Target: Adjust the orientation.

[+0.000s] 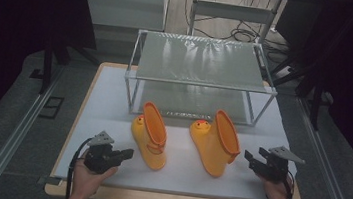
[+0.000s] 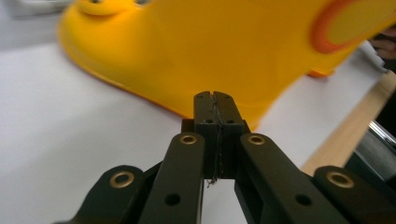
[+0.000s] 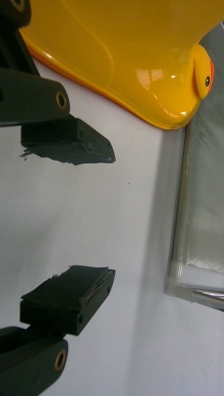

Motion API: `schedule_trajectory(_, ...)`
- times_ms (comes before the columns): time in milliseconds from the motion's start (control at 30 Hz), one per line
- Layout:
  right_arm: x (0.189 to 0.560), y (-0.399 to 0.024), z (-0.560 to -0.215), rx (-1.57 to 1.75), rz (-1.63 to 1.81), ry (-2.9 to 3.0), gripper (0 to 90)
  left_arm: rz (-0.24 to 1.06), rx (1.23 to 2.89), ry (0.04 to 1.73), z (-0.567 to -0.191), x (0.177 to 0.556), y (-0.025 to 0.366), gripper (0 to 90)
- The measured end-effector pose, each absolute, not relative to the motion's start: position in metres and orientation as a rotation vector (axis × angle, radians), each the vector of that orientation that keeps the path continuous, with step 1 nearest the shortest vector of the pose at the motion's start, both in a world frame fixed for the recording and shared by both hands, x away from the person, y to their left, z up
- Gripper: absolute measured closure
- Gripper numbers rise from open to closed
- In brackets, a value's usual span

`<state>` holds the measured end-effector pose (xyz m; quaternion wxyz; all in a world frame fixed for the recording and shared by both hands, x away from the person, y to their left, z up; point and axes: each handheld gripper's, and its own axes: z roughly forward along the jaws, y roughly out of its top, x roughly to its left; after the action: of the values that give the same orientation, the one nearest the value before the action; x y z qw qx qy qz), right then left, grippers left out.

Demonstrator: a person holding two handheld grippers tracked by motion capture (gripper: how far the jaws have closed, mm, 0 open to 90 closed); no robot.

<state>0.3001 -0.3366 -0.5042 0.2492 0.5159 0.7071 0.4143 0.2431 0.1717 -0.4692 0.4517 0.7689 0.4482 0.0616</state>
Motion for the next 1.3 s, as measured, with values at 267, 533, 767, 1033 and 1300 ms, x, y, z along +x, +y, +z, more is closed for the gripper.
schedule_trajectory(267,0.301,-0.338,-0.506,1.418,1.119,1.944,37.6,0.124,1.935,1.033,-0.471,0.233,0.145,89.8)
schedule_trajectory(533,0.302,-0.336,-0.508,1.425,1.111,1.952,37.4,0.107,1.964,1.009,-0.474,0.229,0.128,89.9)
schedule_trajectory(767,0.303,-0.335,-0.509,1.421,1.098,1.965,37.5,0.099,1.972,0.981,-0.476,0.229,0.105,89.8)
schedule_trajectory(1033,0.303,-0.335,-0.51,1.429,1.096,1.962,37.4,0.178,1.942,0.987,-0.477,0.234,0.082,89.8)
schedule_trajectory(1300,0.303,-0.336,-0.51,1.432,1.088,1.956,37.2,0.243,1.939,1.023,-0.485,0.244,0.074,89.8)
